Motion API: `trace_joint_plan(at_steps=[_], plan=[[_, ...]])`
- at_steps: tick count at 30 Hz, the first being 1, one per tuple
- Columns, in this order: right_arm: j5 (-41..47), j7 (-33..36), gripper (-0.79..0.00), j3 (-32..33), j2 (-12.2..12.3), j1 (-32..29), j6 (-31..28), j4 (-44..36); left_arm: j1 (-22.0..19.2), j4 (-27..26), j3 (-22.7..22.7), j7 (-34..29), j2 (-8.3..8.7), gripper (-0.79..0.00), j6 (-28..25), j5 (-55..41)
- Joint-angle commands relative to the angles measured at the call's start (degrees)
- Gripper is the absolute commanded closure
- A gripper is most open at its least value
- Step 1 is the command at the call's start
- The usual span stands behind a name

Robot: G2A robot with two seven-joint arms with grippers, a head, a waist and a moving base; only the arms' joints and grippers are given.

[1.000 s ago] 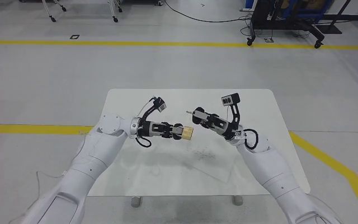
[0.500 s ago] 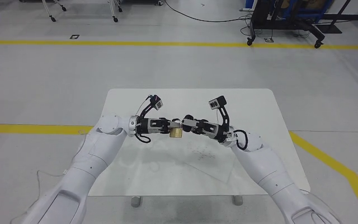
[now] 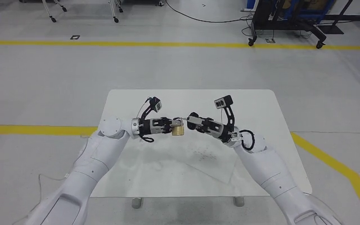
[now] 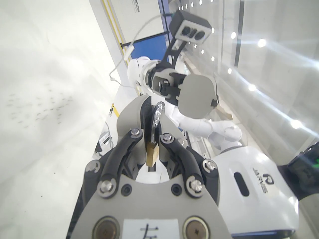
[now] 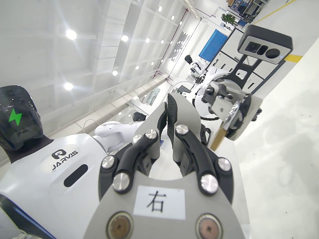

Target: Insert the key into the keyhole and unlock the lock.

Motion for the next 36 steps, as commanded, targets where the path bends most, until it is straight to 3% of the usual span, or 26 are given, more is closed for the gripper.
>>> trace_joint_plan(at_steps=[1, 4, 9, 17, 20, 23, 25, 28, 32, 36], plan=[[-0.01, -0.36, 0.000, 1.56, 0.60, -1.02, 6.66, -1.71, 0.39, 0.62, -0.58, 2.27, -0.05, 0.000, 3.86, -1.59], [0.32, -1.52, 0.000, 5.58, 1.80, -3.86, 13.57, -5.36, 0.39, 1.13, -0.90, 4.11, -0.16, 0.000, 6.63, -2.08], [-1.83, -3.19, 0.000, 11.98, 3.70, -10.12, 22.86, -13.37, 0.82, 0.38, -1.24, 5.94, -0.30, 0.000, 5.73, -1.72], [-1.83, -3.19, 0.000, 11.98, 3.70, -10.12, 22.86, -13.37, 1.14, 0.04, -1.10, 6.70, -0.30, 0.000, 5.96, -1.13], [-2.43, -3.78, 0.000, 11.42, 3.63, -10.22, 23.40, -13.05, 1.77, -1.92, 0.18, 11.29, -0.07, 0.000, 7.95, 6.26], [-4.63, -5.41, 0.000, 10.87, 3.46, -8.71, 22.07, -10.53, 2.50, -3.81, 1.00, 13.31, -0.06, 0.000, 11.73, 9.07], [-10.60, -6.98, 0.000, 11.59, 3.76, -7.95, 19.70, -10.42, 2.64, -4.47, 0.78, 13.26, -0.06, 0.000, 13.43, 8.72], [-22.70, -5.68, 0.000, 12.90, 4.63, -7.89, 14.67, -13.91, 2.82, -4.50, 0.56, 11.21, -0.22, 0.000, 17.84, 5.69], [-39.69, -2.37, 0.000, 15.19, 6.02, -9.77, 6.22, -19.95, 2.14, -1.97, 1.80, 6.04, -0.73, 0.000, 28.16, 1.76], [-49.52, -3.02, 0.000, 16.73, 6.83, -12.82, 2.85, -26.15, 1.02, -0.19, 2.62, 5.83, -1.04, 0.000, 30.63, 2.71]])
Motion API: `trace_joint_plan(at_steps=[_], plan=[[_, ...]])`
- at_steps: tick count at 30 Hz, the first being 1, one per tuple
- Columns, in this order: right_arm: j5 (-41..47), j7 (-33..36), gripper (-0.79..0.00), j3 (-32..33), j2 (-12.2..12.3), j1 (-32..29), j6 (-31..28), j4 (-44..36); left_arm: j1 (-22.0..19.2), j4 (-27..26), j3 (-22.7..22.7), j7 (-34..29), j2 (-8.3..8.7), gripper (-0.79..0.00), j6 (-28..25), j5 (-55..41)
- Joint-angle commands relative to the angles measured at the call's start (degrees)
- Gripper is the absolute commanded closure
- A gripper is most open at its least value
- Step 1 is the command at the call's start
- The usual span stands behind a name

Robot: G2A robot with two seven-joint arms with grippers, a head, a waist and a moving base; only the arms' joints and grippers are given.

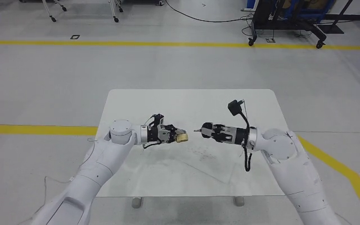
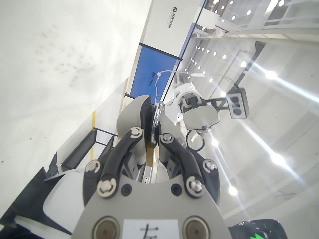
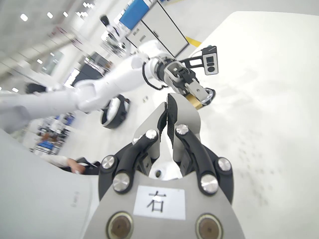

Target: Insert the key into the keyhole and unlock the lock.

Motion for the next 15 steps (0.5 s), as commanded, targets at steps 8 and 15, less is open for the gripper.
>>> trace_joint_plan(at_steps=[8, 15], plan=[[-4.90, -4.82, 0.000, 1.71, 0.47, -3.75, -0.68, -5.23, -0.59, 0.86, -0.06, 0.69, -0.24, 0.000, -1.12, 0.44], [-7.20, -5.26, 0.000, -0.70, 0.31, -3.38, 0.73, -3.02, 0.31, -0.28, 0.71, 5.68, -0.19, 0.000, 1.82, 3.62]])
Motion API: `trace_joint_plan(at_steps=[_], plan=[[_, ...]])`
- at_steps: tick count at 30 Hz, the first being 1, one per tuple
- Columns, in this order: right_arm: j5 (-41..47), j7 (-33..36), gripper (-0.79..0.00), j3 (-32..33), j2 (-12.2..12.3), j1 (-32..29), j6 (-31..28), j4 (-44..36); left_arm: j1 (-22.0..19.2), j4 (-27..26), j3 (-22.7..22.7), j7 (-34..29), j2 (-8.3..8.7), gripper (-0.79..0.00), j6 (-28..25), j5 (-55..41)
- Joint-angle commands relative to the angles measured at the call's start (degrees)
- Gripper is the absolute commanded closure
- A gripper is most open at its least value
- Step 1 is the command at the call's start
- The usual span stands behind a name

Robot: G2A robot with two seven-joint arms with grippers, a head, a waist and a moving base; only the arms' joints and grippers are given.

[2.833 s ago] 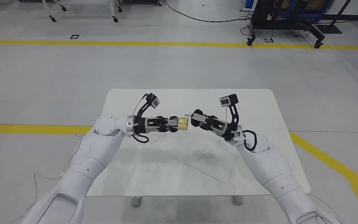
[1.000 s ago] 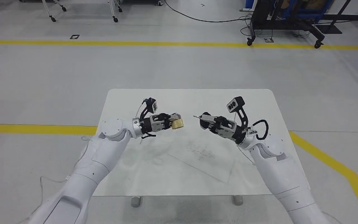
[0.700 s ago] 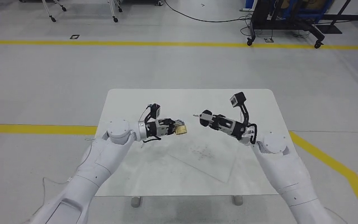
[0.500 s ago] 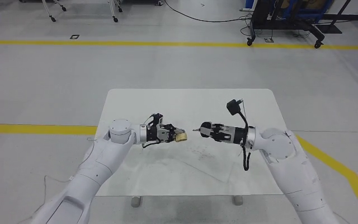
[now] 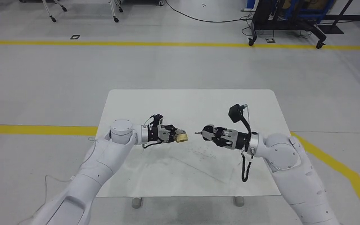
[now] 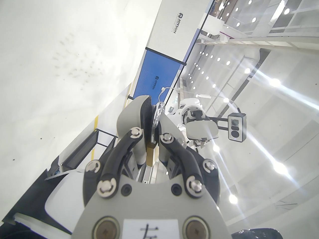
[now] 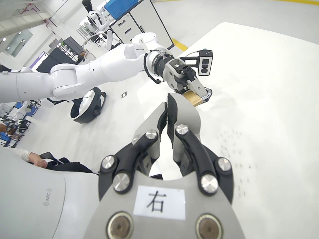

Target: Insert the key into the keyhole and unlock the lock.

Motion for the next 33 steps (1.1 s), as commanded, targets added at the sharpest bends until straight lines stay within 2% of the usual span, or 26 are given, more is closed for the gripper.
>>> trace_joint_plan(at_steps=[1, 8, 12, 16, 23, 33], plan=[[-4.09, 0.32, 0.000, -1.66, -0.05, 1.71, 0.38, 0.15, 0.46, -0.26, 0.36, 2.97, 0.04, 0.000, 2.23, 1.75], [-35.32, -0.47, 0.000, -6.92, 0.43, 3.37, -6.50, -11.20, 0.64, -0.78, 0.11, 2.61, -0.20, 0.000, 7.65, -0.39], [-48.60, -2.57, 0.000, -10.10, 0.44, 3.42, -6.46, -13.94, 0.49, 0.31, -0.02, 1.80, -0.58, 0.000, 10.24, -3.06], [-54.56, -5.50, 0.000, -11.63, 0.46, 4.08, -6.83, -14.80, 0.53, 1.19, -0.18, 2.81, -0.90, 0.000, 12.04, -4.71], [-67.70, -5.20, 0.000, -17.82, 0.23, 5.36, -7.27, -16.23, 0.31, 2.47, -0.31, 2.38, -1.52, 0.000, 15.44, -8.42], [-72.09, -4.43, 0.000, -21.28, 0.12, 6.20, -9.35, -16.51, -0.47, 4.06, 1.27, 1.23, -2.23, 0.000, 16.72, -8.19]])
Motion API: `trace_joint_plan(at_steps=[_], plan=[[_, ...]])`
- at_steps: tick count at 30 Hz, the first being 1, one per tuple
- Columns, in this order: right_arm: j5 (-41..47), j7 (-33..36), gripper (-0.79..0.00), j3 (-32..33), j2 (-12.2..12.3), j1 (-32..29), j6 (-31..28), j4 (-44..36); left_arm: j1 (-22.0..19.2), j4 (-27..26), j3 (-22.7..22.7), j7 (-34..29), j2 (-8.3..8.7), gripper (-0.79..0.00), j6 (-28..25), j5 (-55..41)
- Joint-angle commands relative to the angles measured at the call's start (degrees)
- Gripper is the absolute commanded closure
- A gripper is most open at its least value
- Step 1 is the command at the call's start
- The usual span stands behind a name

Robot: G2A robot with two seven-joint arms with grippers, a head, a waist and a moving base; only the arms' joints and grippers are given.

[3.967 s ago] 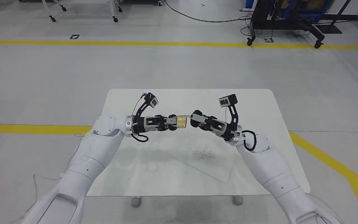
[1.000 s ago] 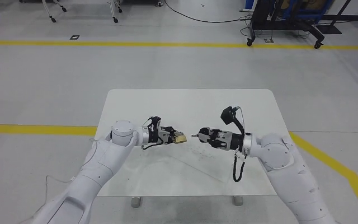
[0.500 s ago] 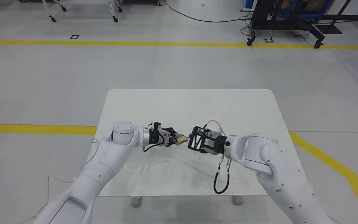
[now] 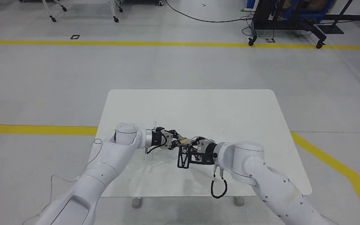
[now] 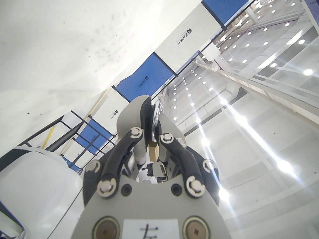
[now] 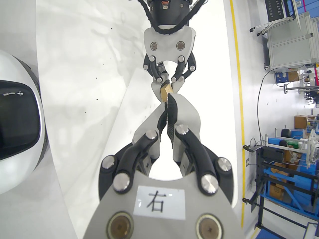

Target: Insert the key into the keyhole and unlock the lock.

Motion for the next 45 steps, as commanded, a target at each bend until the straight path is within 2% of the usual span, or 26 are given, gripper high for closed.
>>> trace_joint_plan(at_steps=[1, 14, 36, 45], plan=[[-0.49, 0.21, 0.000, -0.16, -0.01, -0.08, 0.45, -0.02, -0.17, 0.35, 0.16, -0.26, -0.10, 0.000, -0.13, 0.02], [-2.92, 1.15, 0.000, 0.93, 0.63, -2.21, -0.59, -1.99, -0.97, 2.02, 0.92, -3.19, -0.51, 0.000, -0.56, 0.32], [-4.72, 3.64, 0.000, -2.94, -0.17, 0.45, 0.39, -0.23, -1.66, 3.45, 1.09, -4.82, -0.83, 0.000, -0.31, 0.49], [-10.53, 8.48, 0.000, -4.93, -0.09, -1.66, 1.42, -4.67, -2.02, 4.21, 1.06, -4.77, -1.04, 0.000, -0.48, 0.38]])
